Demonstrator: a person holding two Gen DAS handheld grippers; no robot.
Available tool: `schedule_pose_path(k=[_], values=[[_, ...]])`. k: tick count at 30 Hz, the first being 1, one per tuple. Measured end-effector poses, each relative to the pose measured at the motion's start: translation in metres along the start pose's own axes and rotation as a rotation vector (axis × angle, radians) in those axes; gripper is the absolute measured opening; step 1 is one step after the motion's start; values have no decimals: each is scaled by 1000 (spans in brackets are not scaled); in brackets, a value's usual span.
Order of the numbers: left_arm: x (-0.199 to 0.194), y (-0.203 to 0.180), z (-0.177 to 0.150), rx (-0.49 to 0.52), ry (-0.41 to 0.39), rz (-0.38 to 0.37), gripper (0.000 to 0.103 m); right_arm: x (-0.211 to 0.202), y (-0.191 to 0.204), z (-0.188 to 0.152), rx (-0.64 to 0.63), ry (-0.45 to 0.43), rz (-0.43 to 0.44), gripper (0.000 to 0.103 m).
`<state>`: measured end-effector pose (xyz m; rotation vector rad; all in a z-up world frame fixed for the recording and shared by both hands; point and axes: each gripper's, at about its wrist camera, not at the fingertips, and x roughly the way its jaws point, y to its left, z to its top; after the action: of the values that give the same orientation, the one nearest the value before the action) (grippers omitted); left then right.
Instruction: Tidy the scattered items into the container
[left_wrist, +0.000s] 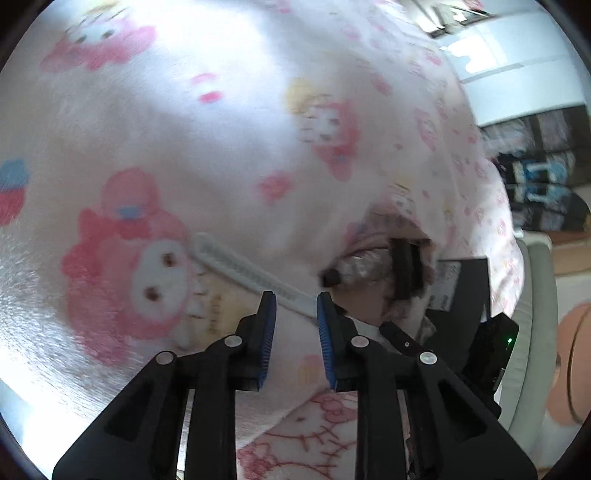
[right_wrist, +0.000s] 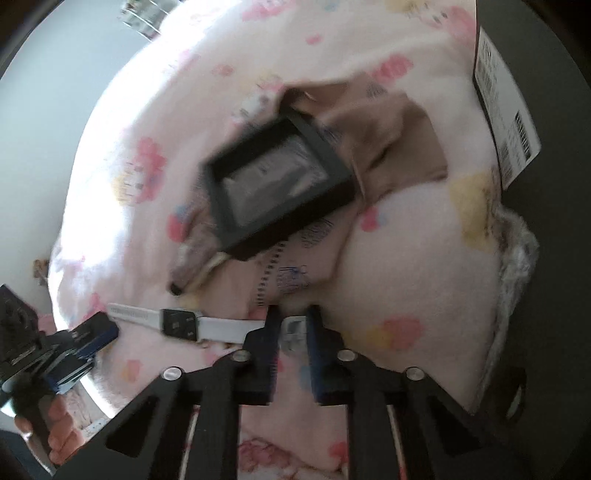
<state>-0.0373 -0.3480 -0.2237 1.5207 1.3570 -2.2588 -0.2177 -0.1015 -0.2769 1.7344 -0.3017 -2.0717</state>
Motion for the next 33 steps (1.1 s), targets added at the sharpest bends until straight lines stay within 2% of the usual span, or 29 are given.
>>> schedule_pose_path(k=[6,7,8,10,13,14,15,16,17,20,24,25,27,30,32,33], values=[[5,-27,-5,53,75,-143,22,-26,27,-4,-64,-48,62,11],[6,-29,-5,49,87,-170,23,-26,40,4,-88,-57,76,11],[6,-31,-6,42,101,-202,25,-29,49,5,-113,-70,85,11],[5,-31,-6,22,105,-231,38,-18,83,13,-199,-87,94,11],[7,-27,-3,-11,119,-247,40,7,118,20,-268,-56,114,11],[10,-25,-1,-26,135,-251,40,-16,101,11,-284,-42,118,11],[14,-24,-1,-33,160,-259,42,-20,100,4,-303,-35,122,11],[17,-24,-1,-37,175,-264,50,-24,98,0,-314,-25,136,11],[20,-24,-2,-45,198,-276,52,-29,93,-3,-312,-20,144,11],[31,-24,-4,-77,250,-306,53,-56,81,-21,-333,-16,149,11],[41,-28,-6,-96,281,-304,53,-50,88,-21,-348,-10,163,11],[46,-29,-5,-106,294,-303,45,-42,93,-22,-360,-4,169,11],[53,-31,-5,-110,307,-291,40,-43,93,-25,-378,10,176,11],[54,-34,-5,-107,295,-275,25,-47,92,-30,-404,11,157,12],[57,-33,-5,-116,295,-268,16,-49,84,-31,-385,27,191,14],[58,-33,-5,-118,293,-264,6,-48,81,-31,-379,32,202,15]])
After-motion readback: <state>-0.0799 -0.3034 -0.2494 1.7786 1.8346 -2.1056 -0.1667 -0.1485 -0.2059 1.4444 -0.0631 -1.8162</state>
